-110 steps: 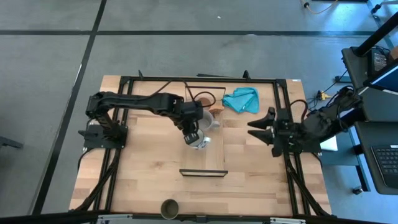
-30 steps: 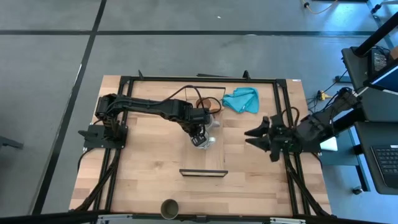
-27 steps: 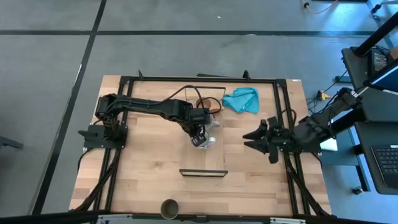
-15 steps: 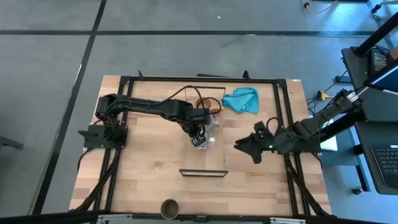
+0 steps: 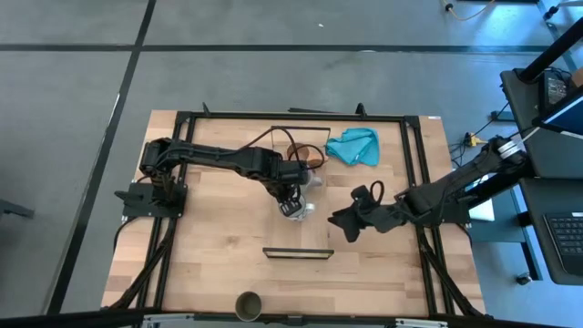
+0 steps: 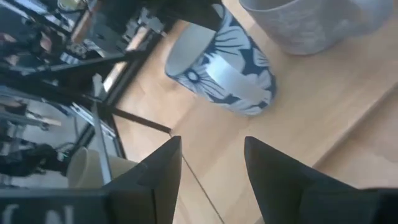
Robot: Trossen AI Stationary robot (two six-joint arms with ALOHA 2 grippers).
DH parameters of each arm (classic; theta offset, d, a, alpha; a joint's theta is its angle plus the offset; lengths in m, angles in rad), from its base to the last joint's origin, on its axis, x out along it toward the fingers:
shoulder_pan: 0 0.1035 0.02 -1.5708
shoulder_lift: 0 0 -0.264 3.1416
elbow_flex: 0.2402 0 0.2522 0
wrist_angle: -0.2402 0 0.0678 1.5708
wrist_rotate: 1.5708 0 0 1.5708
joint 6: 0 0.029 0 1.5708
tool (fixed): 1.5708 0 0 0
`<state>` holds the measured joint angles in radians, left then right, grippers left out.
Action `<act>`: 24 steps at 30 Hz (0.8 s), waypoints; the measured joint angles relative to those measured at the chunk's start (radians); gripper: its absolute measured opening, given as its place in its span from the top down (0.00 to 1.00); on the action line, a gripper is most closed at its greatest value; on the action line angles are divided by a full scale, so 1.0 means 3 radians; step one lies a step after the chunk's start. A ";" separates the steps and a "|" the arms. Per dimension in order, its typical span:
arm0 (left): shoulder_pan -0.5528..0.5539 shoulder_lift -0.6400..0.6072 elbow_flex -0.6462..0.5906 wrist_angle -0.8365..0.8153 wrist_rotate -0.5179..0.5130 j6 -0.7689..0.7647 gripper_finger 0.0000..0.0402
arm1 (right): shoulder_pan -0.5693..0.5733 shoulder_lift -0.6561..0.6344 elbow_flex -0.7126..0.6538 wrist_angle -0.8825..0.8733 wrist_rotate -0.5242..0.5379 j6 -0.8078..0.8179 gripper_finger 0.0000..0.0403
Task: Stack small to large cups/mugs on shelf
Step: Put the blue mug on the shelf
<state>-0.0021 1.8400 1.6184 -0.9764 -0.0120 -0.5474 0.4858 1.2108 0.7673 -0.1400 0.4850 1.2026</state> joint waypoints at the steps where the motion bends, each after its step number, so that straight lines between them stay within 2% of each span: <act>1: 0.0001 0.0000 0.0000 0.0000 -0.0003 0.0001 0.97 | 0.0000 0.0024 0.0000 0.0059 0.0008 0.0004 0.56; 7: 0.0001 0.0000 0.0000 0.0002 0.0004 -0.0001 0.97 | 0.0001 0.0158 0.0000 0.0366 0.0286 -0.0045 0.56; 12: -0.0003 0.0000 0.0000 0.0004 0.0011 -0.0001 0.97 | -0.0007 0.0297 0.0000 0.0384 0.0289 0.0153 0.56; 18: -0.0003 0.0000 0.0000 0.0006 0.0011 -0.0001 0.97 | -0.0128 0.0506 0.0000 0.0372 -0.0041 0.0350 0.59; 24: -0.0003 0.0000 0.0000 0.0004 0.0014 0.0001 0.97 | -0.0197 0.0597 0.0000 0.0433 -0.0140 0.0341 0.72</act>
<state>-0.0029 1.8400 1.6184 -0.9753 -0.0078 -0.5472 0.4267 1.3899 0.7673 -0.0101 0.4431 1.3048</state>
